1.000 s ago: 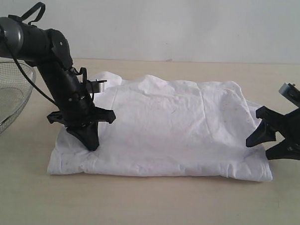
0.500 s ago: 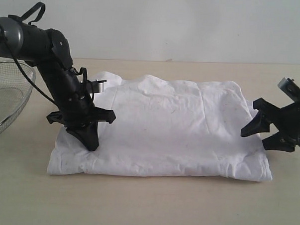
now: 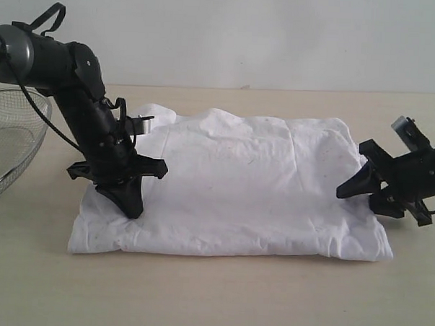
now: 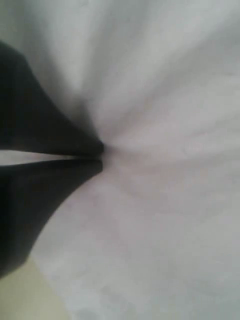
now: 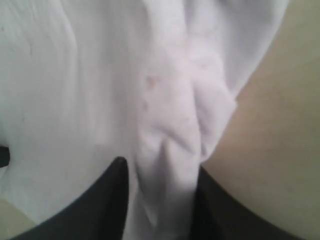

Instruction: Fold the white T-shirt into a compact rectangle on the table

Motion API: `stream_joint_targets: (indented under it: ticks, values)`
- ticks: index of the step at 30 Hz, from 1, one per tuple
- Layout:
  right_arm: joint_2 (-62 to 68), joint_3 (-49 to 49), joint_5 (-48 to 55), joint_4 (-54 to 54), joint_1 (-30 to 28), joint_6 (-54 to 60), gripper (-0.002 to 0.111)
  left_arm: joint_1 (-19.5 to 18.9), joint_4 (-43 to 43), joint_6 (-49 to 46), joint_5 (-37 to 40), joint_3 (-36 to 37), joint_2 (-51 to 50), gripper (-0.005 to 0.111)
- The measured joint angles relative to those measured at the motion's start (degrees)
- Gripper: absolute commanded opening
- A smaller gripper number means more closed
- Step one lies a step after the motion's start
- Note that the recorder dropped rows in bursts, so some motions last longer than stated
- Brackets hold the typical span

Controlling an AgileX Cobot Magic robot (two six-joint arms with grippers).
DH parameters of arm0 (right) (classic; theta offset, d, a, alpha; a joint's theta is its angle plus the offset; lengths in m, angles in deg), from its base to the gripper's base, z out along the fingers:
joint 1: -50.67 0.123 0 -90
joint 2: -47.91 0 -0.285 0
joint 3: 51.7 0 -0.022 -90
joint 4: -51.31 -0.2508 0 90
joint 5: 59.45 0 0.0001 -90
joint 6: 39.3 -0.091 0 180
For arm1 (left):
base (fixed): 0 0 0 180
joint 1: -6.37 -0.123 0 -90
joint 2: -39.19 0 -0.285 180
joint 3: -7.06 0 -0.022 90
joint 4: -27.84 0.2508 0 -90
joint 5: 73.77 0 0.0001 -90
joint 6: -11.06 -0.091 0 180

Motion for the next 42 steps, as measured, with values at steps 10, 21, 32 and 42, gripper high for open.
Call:
stream_joint_targets:
  ticks: [10,21,32,42]
  values:
    - [0.9,0.2,1.4,-4.5,0.0,6.9,0.0,0.0,-0.1,0.0,0.0,0.0,0.0,0.004]
    - [-3.7,0.7,7.0,-10.0,0.0,9.3,0.0,0.0,-0.2,0.0,0.2,0.0,0.0,0.004]
    - [-4.9,0.7,11.4,-19.5,2.7,11.5,0.0,0.0,-1.3,-0.8,0.2,0.0,0.0,0.004]
    - [-4.9,0.7,11.0,-29.8,12.2,15.0,0.0,-0.2,-2.2,-1.7,-0.6,0.7,1.2,0.004]
